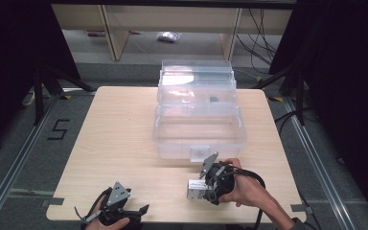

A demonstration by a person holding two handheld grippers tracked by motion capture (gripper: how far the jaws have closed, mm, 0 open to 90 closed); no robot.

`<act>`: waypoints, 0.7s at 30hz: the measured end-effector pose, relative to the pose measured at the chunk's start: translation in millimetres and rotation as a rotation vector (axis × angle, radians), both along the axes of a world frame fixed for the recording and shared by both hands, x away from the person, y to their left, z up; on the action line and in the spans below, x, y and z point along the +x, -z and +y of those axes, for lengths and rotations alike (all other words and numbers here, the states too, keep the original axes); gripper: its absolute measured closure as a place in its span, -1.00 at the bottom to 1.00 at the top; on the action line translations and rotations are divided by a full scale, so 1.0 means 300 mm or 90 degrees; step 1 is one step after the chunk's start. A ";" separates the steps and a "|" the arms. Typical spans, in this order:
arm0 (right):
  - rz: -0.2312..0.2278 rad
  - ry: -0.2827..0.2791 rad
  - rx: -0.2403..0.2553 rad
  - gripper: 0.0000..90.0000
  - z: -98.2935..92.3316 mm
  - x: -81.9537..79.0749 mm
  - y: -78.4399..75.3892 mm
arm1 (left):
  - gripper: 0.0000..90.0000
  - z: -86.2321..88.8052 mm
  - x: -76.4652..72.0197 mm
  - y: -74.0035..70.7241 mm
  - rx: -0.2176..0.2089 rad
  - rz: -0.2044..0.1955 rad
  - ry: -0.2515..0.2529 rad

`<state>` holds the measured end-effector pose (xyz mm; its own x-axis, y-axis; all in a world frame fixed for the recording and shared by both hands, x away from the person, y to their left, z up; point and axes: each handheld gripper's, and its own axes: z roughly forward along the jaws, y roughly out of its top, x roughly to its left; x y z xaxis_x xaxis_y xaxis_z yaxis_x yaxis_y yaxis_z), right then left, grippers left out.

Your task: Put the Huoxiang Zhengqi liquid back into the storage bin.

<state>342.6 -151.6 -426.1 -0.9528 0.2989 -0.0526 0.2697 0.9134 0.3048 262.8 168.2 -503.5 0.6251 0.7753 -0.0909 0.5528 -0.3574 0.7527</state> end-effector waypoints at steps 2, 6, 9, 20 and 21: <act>-0.004 -0.009 -0.005 -0.39 0.001 0.009 0.006 | -0.67 0.000 -0.001 -0.001 0.001 0.001 0.001; 0.007 -0.002 -0.019 -0.35 0.006 0.014 0.014 | -0.67 0.000 -0.003 -0.003 -0.003 0.002 0.005; 0.010 -0.008 -0.021 -0.32 0.008 0.018 0.019 | -0.67 -0.001 -0.002 -0.001 0.001 0.001 0.001; 0.012 -0.005 -0.049 -0.07 0.003 0.021 0.029 | -0.67 -0.002 -0.002 -0.002 0.001 0.001 0.003; 0.014 -0.017 -0.048 -0.05 0.003 0.025 0.029 | -0.67 -0.003 -0.002 0.000 0.001 0.000 0.000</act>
<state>350.0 -150.8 -434.9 -0.9615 0.2698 -0.0533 0.2512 0.9405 0.2289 262.2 167.3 -503.4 0.6246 0.7758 -0.0893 0.5527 -0.3584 0.7524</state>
